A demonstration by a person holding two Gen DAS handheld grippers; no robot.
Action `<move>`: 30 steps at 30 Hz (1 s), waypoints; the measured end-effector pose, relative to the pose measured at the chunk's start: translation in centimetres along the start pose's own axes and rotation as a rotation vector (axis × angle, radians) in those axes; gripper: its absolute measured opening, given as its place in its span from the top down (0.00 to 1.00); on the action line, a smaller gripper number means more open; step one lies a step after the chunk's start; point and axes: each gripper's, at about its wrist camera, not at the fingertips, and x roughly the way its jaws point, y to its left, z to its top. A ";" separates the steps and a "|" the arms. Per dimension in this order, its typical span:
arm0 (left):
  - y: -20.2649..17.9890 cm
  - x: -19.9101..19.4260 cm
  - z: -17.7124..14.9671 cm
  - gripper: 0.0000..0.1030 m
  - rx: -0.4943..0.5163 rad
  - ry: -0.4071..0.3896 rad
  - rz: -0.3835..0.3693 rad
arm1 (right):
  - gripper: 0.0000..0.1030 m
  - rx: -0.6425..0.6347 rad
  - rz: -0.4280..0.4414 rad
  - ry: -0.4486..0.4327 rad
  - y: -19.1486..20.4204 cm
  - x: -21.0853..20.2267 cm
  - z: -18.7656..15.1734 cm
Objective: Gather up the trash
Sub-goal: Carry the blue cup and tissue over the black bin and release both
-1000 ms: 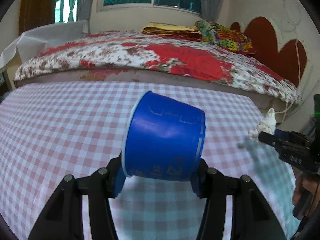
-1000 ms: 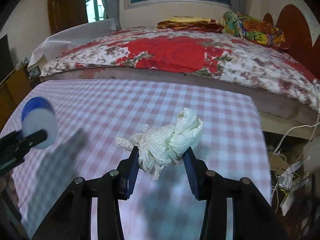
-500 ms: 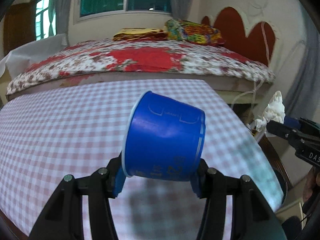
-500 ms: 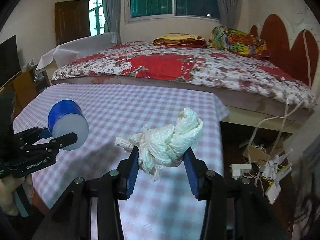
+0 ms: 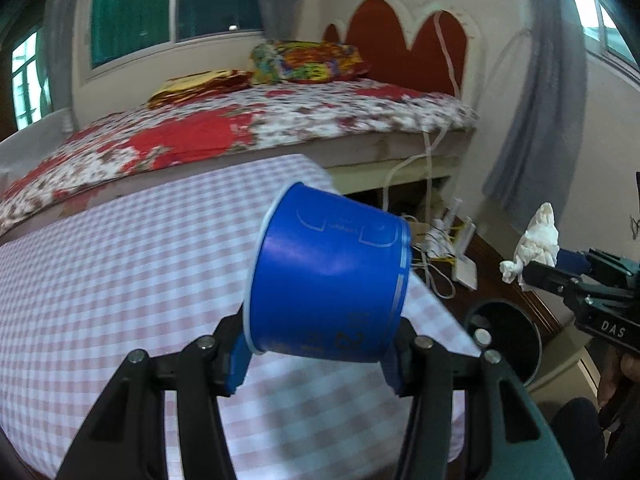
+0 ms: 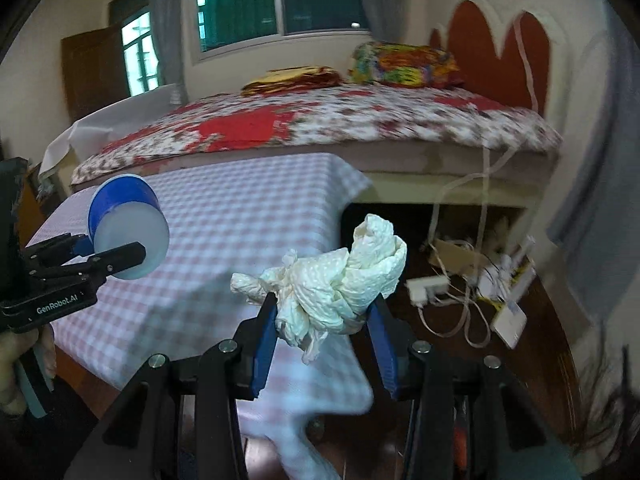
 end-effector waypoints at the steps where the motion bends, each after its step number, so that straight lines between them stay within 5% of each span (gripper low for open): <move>1: -0.8 0.1 -0.1 0.47 0.009 0.003 -0.012 | 0.55 0.013 -0.012 0.001 -0.8 -0.3 -0.4; 18: -13.9 3.2 -1.9 0.47 0.177 0.078 -0.220 | 0.55 0.142 -0.203 0.048 -12.3 -5.6 -7.1; 30: -20.5 6.6 -4.7 0.47 0.286 0.191 -0.346 | 0.54 0.246 -0.263 0.124 -18.3 -6.7 -13.5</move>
